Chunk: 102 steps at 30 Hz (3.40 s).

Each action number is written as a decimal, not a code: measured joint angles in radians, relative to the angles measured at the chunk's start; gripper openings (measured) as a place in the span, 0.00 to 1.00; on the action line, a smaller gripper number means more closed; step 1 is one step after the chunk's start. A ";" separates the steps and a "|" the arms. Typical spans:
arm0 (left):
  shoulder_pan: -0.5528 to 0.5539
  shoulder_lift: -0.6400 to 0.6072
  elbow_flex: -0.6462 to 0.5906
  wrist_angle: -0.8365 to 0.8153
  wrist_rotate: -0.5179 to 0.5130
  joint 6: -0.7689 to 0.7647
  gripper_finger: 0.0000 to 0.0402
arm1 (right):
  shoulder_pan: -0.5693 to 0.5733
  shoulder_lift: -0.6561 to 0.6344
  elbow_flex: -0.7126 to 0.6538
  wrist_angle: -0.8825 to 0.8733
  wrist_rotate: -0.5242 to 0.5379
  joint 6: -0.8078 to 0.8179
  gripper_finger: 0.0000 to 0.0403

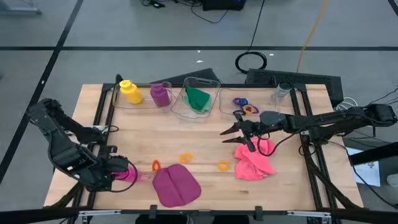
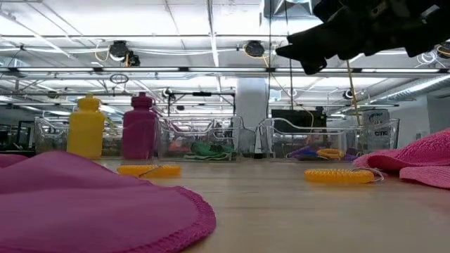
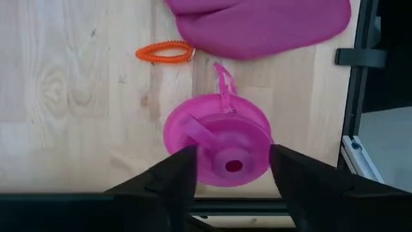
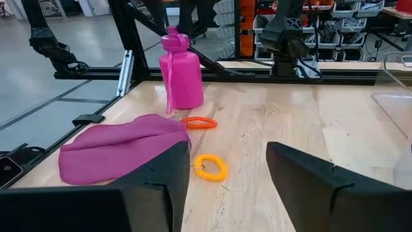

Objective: Pick & Place Sports Items
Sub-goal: Put the pink water bottle into the left transparent bin

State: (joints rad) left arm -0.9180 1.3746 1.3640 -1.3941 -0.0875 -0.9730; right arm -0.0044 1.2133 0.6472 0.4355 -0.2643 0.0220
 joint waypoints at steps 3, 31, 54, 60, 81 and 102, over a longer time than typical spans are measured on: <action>0.000 0.000 0.000 0.000 0.000 0.000 0.34 | 0.000 0.000 0.000 0.000 0.000 0.000 0.36; 0.037 -0.002 0.000 0.005 0.025 0.020 0.12 | 0.000 0.000 0.000 0.000 0.000 -0.004 0.36; 0.211 -0.080 0.000 0.081 0.011 0.193 0.12 | 0.000 0.000 0.000 0.001 0.000 -0.008 0.36; 0.294 -0.166 0.000 0.083 0.009 0.193 0.12 | 0.000 0.000 0.000 0.000 0.000 -0.008 0.36; 0.814 -0.300 0.107 0.009 -0.057 0.596 0.12 | 0.000 0.000 0.000 0.001 0.000 -0.012 0.36; 1.226 -0.116 0.349 -0.178 -0.149 0.891 0.12 | 0.000 0.000 0.000 0.000 0.000 -0.012 0.36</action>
State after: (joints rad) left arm 0.3075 1.2589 1.7126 -1.5717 -0.2363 -0.0820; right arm -0.0048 1.2133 0.6468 0.4358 -0.2642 0.0105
